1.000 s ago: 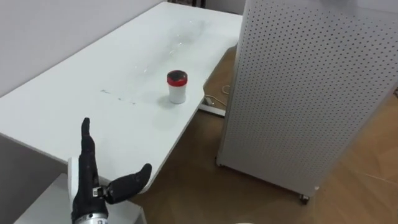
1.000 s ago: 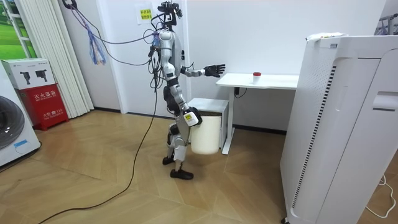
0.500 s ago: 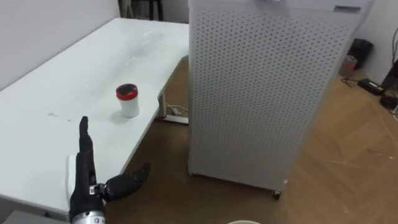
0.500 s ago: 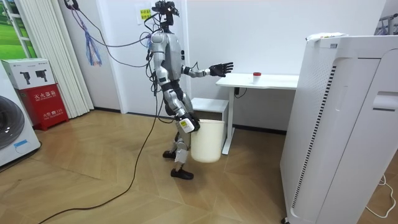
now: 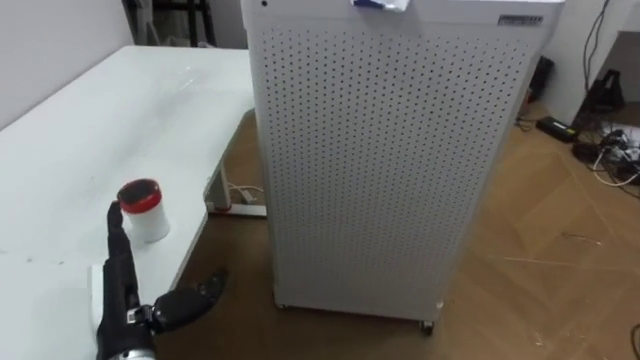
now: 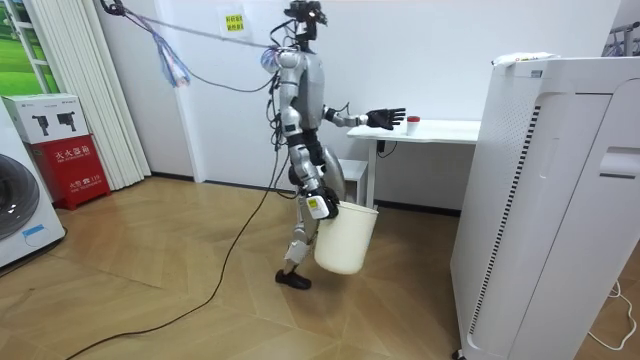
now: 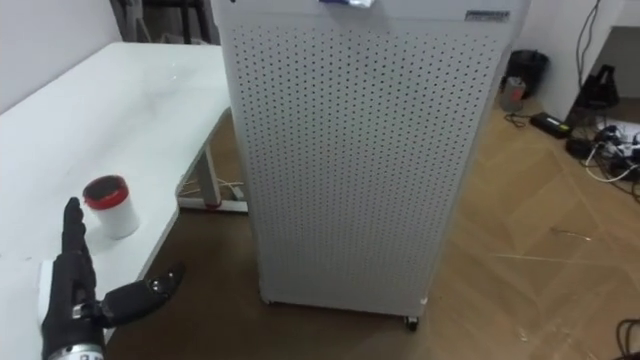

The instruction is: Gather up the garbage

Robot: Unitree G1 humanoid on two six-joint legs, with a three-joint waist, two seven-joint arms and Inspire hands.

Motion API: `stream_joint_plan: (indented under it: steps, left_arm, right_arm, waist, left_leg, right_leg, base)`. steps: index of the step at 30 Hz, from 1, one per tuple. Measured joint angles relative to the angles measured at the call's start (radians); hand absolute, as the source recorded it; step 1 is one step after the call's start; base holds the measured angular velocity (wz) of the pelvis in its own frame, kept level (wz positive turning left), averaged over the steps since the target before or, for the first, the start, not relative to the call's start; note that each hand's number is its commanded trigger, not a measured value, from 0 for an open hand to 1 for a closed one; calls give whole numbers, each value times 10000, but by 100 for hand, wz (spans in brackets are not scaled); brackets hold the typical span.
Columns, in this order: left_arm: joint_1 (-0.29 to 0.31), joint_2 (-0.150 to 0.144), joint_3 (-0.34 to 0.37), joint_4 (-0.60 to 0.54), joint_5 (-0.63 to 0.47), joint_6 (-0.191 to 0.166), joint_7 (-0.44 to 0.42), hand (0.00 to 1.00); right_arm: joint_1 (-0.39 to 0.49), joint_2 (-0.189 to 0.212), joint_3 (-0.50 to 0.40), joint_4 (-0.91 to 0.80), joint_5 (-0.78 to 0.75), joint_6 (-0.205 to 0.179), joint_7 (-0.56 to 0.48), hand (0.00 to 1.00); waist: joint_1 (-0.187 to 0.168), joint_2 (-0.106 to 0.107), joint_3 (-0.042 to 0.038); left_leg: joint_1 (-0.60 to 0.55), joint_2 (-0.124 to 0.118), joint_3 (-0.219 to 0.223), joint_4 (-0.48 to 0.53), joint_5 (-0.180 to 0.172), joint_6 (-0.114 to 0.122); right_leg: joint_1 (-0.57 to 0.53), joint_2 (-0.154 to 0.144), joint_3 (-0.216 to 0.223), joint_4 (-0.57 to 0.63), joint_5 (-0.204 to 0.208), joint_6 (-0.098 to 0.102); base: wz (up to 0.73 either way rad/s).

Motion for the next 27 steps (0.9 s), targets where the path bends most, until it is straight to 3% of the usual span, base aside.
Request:
stream_joint_plan:
  steps: [3, 7, 8, 9, 10, 13, 14, 16, 17, 18, 19, 22, 27]
  left_arm:
    - [-26, -2, -22, -2, -1, -2, 1, 0]
    - [-104, -5, -21, 0, 16, -7, 178, 0]
    - [-120, -6, -21, 2, 17, -9, 263, 0]
    - [-119, -4, -50, 2, 22, -12, 457, 0]
    - [-120, 26, -57, -9, 26, -53, 580, 0]
    - [-150, 47, -54, -52, 24, -57, 668, 0]
    - [-167, 43, -69, -52, 19, -57, 669, 0]
    - [-177, 0, -186, -55, 23, -66, 679, 0]
    - [-175, 17, -232, -56, 22, -84, 679, 0]
    - [-118, 1, -269, -39, 19, -96, 675, 0]
    - [-57, 0, -254, -40, 50, -101, 681, 0]
    - [-36, 29, -145, -40, 427, -101, 791, 0]
    - [64, 29, -148, -47, 1010, -100, 850, 0]
  right_arm:
    - [-8, -50, 19, -84, 0, -1, -112, 100]
    - [-28, -48, 31, -108, 15, -45, -124, 100]
    - [-36, -48, 31, -108, 13, -53, -126, 100]
    - [-53, -60, 30, -102, 15, -82, -161, 100]
    - [-107, -60, 97, -71, 15, -139, -203, 100]
    - [-256, -75, 210, -88, 18, -221, -204, 100]
    - [-263, -72, 269, -88, 11, -213, -203, 100]
    - [-285, -63, 329, -170, -206, -221, -248, 100]
    - [-307, -65, 329, -174, -223, -222, -305, 100]
    - [-283, -74, 329, -166, -225, -221, -351, 100]
    - [-214, -71, 332, -174, -224, -221, -332, 100]
    - [-221, -66, 381, -257, -232, -227, -200, 100]
    - [-303, -65, 444, -172, -723, -212, -7, 100]
  waist:
    - [3, 57, 8]
    - [-15, 88, 59]
    - [-9, 78, 83]
    - [20, 141, 125]
    - [85, 201, 131]
    - [121, 356, 163]
    - [121, 351, 161]
    - [60, 382, 152]
    - [61, 365, 154]
    - [30, 337, 155]
    - [102, 292, 114]
    - [280, 268, 119]
    - [340, 152, 94]
  left_leg:
    - [-38, -205, 12, 776, -801, 161]
    - [300, -494, 65, 1401, -1689, 482]
    - [399, -559, 66, 1422, -1778, 528]
    - [576, -619, 41, 1437, -1933, 621]
    - [691, -665, -45, 1383, -2012, 671]
    - [684, -660, -345, 1144, -2023, 707]
    - [686, -652, -394, 1123, -2025, 709]
    - [777, -590, -766, 1001, -2020, 665]
    - [819, -579, -829, 980, -2038, 623]
    - [979, -546, -977, 938, -2092, 527]
    - [1170, -455, -1021, 755, -2120, 417]
    - [1414, -197, -1204, 536, -2174, 223]
    - [1731, -73, -1251, 186, -2199, 113]
  right_leg:
    - [267, -400, -772, 327, -172, 303]
    - [15, -1056, -1341, 2601, -154, 477]
    - [-78, -1168, -1302, 2984, -76, 609]
    - [-247, -1322, -1333, 3547, 195, 916]
    - [-431, -1436, -1451, 3943, 442, 1023]
    - [-1264, -1540, -1561, 3552, -104, 1051]
    - [-1469, -1559, -1548, 3367, -127, 1065]
    - [-1986, -1396, -1266, 1794, 51, 948]
    - [-2058, -1377, -1245, 1244, 363, 935]
    - [-2069, -1296, -1262, 876, 1298, 1007]
    - [-1826, -1122, -1280, 597, 1356, 952]
    - [-1235, -771, -1522, -13, 1507, 808]
    - [-815, -587, -1646, -523, 1539, 756]
  base:
    - [3]
    - [21]
    - [19]
    - [6]
    - [9]
    - [10]
    - [29]
    - [40]
    - [41]
    - [26]
    - [17]
    - [8]
    - [4]
